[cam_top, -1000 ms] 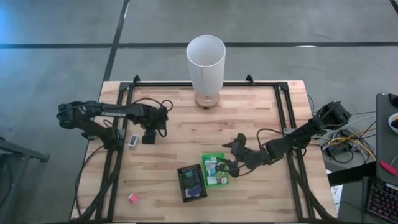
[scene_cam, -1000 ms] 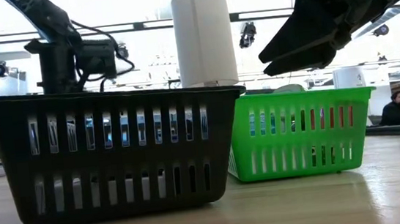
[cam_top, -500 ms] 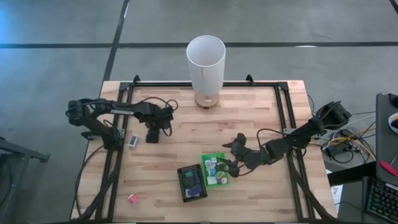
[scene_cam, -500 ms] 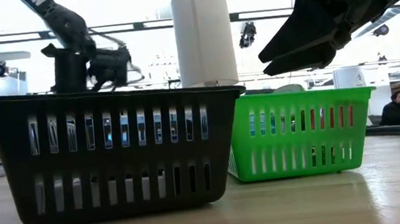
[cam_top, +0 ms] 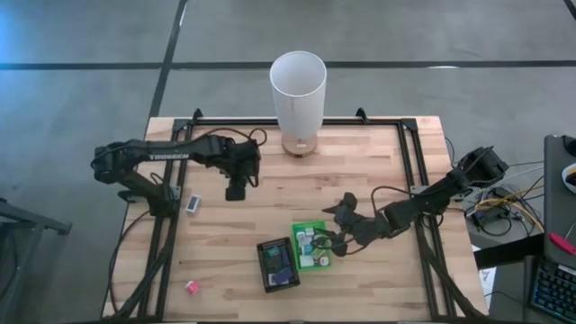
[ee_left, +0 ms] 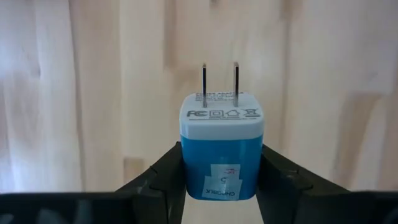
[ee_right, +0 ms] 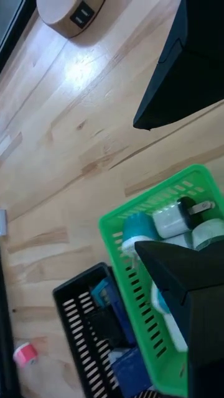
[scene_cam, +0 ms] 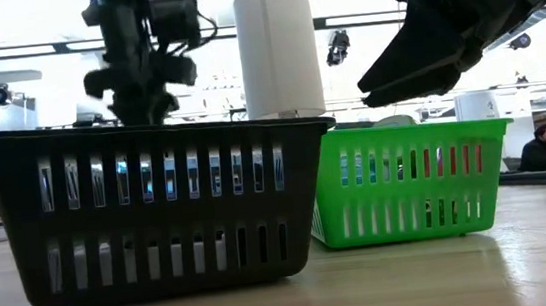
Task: Pick & Place Office items
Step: Put the blue charger adapter into the green bin
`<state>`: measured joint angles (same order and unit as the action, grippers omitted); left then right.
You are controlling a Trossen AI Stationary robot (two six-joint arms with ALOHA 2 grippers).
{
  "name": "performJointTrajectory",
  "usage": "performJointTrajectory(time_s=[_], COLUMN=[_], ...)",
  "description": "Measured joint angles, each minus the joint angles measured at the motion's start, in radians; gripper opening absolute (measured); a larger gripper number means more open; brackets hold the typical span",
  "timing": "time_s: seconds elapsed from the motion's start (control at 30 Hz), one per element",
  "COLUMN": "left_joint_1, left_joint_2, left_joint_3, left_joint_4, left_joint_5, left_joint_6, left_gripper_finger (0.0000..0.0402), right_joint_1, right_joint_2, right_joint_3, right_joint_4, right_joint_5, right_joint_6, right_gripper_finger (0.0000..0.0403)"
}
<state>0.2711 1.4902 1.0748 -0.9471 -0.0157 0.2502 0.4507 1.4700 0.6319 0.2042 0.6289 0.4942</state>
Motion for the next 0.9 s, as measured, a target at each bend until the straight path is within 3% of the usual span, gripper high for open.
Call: performJointTrajectory(time_s=[0.2,0.4,0.57,0.77,0.9], left_joint_1=[-0.094,-0.183,-0.249,-0.29,-0.308], left_joint_2=[0.0,0.0,0.0,0.0,0.0], left_joint_3=[0.069,0.085,0.085,0.085,0.094], left_joint_4=[-0.014,-0.018,-0.012,0.016,0.103], left_joint_5=[0.02,0.115,0.219,0.347,0.421], left_joint_6=[-0.062,-0.164,-0.263,-0.383,-0.428], left_gripper_finger=[0.0147,0.0147,0.0147,0.0147,0.0147], right_joint_1=[0.001,0.001,0.006,0.005,0.004], right_joint_2=[0.0,-0.002,-0.002,0.018,0.039], right_joint_3=[0.0,0.0,0.043,0.137,0.209], right_joint_4=[-0.025,0.018,0.042,0.042,0.043], right_joint_5=[-0.001,-0.008,-0.064,-0.054,-0.061], right_joint_6=[0.003,-0.047,-0.336,-0.77,-0.971], right_gripper_finger=[0.0302,0.0302,0.0301,0.0288,0.0275])
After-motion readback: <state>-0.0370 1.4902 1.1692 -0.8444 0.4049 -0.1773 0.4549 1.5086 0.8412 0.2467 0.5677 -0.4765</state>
